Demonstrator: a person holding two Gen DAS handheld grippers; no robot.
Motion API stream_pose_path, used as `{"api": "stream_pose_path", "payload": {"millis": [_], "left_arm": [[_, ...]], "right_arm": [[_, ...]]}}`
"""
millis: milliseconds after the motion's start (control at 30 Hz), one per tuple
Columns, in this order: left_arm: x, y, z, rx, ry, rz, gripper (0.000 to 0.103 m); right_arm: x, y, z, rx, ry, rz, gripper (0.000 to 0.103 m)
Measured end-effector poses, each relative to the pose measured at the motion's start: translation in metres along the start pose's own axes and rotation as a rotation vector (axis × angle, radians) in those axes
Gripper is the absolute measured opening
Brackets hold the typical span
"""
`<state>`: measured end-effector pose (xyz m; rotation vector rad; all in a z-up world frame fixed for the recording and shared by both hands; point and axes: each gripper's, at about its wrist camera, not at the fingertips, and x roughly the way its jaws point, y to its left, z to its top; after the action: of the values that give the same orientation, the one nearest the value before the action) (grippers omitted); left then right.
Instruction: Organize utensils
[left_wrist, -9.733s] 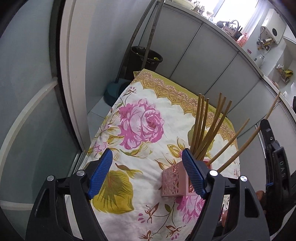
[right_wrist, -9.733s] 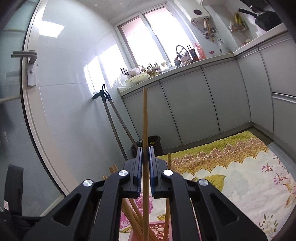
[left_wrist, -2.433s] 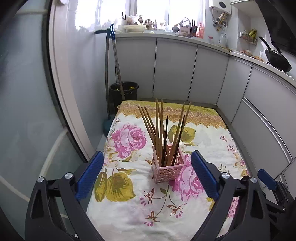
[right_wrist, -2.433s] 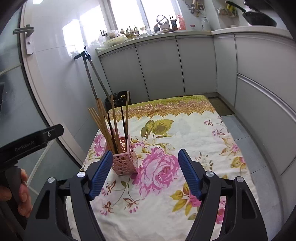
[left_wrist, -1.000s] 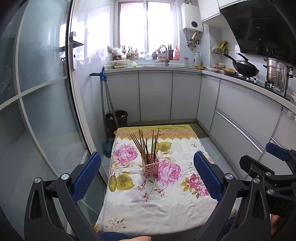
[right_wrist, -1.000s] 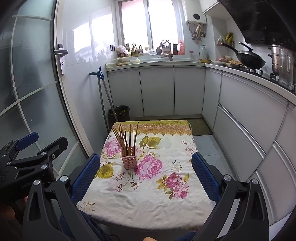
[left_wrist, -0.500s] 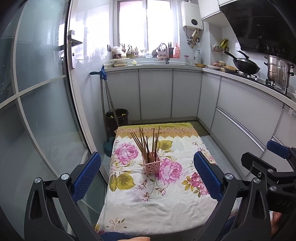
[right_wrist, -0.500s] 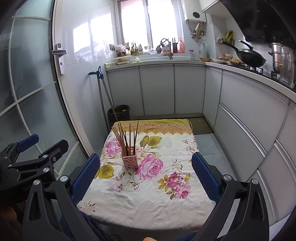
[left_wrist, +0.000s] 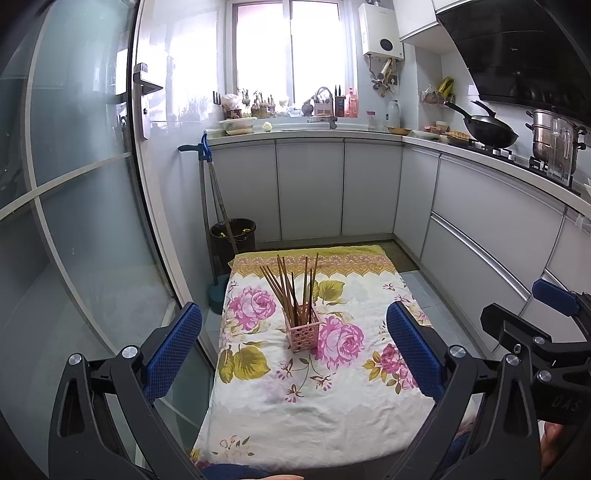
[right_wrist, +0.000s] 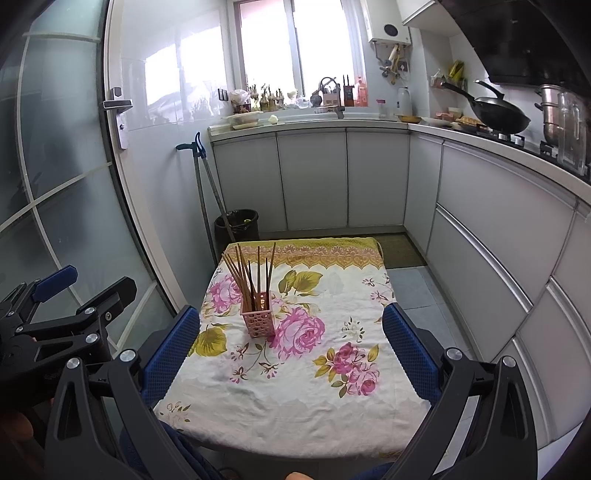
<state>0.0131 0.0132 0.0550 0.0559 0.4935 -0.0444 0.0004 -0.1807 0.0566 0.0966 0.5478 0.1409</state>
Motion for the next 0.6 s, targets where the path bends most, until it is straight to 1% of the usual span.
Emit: {"api": "stream_pose_path", "payload": {"millis": [600], "left_arm": [[0.0005, 0.0011, 0.0005, -0.003, -0.002, -0.004, 0.096]], "right_arm": [[-0.001, 0.0009, 0.0007, 0.005, 0.0, -0.004, 0.097]]}}
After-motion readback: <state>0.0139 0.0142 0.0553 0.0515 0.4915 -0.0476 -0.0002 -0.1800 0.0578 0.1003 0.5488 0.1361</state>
